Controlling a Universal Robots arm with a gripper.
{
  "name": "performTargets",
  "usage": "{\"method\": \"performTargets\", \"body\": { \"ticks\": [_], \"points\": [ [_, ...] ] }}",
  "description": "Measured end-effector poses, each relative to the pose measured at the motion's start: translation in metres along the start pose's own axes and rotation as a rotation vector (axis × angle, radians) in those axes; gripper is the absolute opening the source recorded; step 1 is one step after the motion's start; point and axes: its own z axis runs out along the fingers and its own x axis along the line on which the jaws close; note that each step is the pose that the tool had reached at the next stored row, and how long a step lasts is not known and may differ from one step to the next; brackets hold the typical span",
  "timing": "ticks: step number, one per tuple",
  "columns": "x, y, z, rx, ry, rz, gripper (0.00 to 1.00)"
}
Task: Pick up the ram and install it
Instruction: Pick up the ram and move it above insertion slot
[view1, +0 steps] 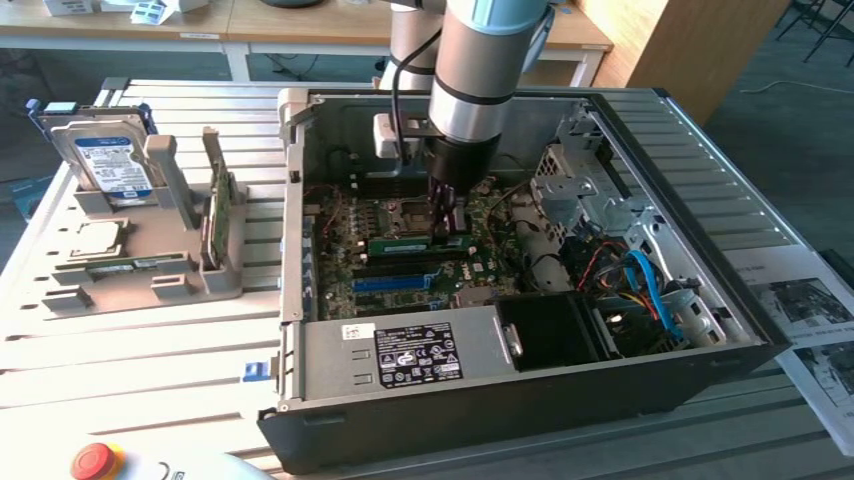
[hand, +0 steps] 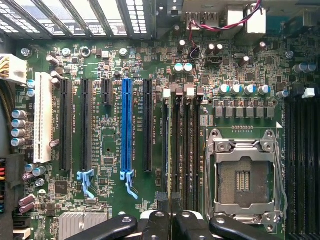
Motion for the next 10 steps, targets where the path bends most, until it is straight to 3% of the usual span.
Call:
{"method": "performTargets", "body": {
  "ticks": [10],
  "points": [
    [0.0012, 0.0001, 0.0017, 0.0, 0.0, 0.0, 0.12]
  ]
}}
